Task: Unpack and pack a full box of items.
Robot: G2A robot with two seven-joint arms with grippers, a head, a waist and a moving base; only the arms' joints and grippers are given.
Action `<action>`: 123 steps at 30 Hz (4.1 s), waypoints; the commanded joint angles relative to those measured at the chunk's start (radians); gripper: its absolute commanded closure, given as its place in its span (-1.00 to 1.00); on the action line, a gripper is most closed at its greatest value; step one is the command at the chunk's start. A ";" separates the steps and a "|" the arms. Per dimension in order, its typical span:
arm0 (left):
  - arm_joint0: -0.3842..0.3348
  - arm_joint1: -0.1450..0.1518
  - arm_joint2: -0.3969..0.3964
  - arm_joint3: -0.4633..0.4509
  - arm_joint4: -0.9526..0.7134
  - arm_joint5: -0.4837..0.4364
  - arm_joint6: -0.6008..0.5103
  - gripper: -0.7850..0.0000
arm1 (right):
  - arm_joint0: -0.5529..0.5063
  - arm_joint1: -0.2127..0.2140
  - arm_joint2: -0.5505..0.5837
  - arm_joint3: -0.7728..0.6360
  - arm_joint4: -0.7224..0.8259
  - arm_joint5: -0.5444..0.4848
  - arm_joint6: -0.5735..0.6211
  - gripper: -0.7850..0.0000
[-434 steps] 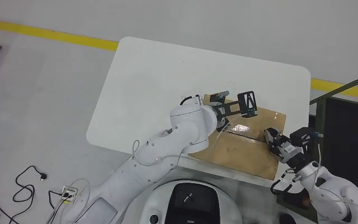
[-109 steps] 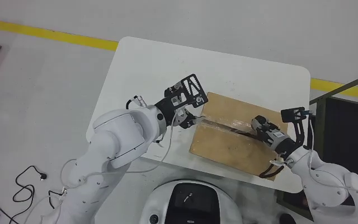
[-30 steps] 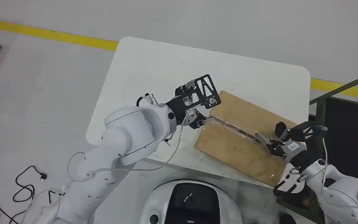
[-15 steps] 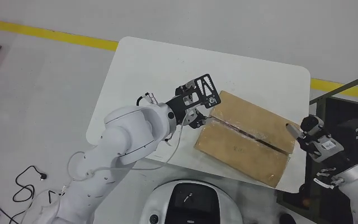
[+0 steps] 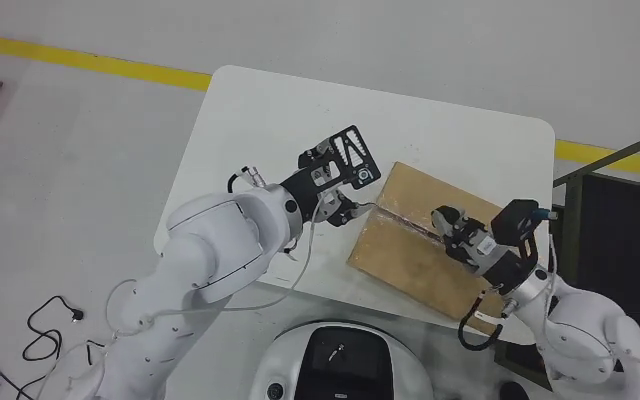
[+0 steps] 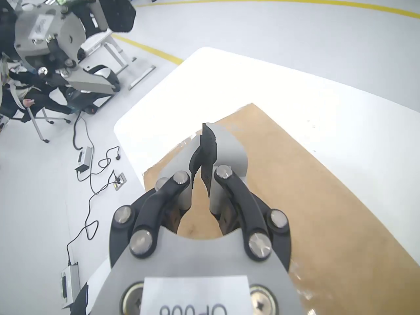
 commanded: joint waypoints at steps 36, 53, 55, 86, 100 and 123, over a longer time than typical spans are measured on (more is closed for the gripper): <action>0.031 0.011 -0.036 -0.025 0.001 -0.012 -0.019 -1.00 | -0.016 -0.023 -0.068 0.095 -0.052 0.167 -0.035 1.00; 0.031 0.011 -0.036 -0.025 0.001 -0.012 -0.019 -1.00 | -0.133 -0.017 0.064 0.074 -0.050 0.171 -0.016 1.00; 0.031 0.011 -0.036 -0.025 0.001 -0.012 -0.019 -1.00 | -0.150 -0.016 0.083 0.064 -0.055 0.168 -0.016 1.00; 0.031 0.011 -0.036 -0.025 0.001 -0.012 -0.019 -1.00 | 0.156 -0.050 -0.256 0.158 -0.216 0.110 -0.135 1.00; 0.031 0.011 -0.036 -0.025 0.001 -0.012 -0.019 -1.00 | 0.161 -0.062 -0.280 0.216 -0.241 0.179 -0.137 1.00; 0.031 0.011 -0.036 -0.025 0.001 -0.012 -0.019 -1.00 | -0.211 -0.037 0.116 0.034 -0.153 0.181 -0.101 1.00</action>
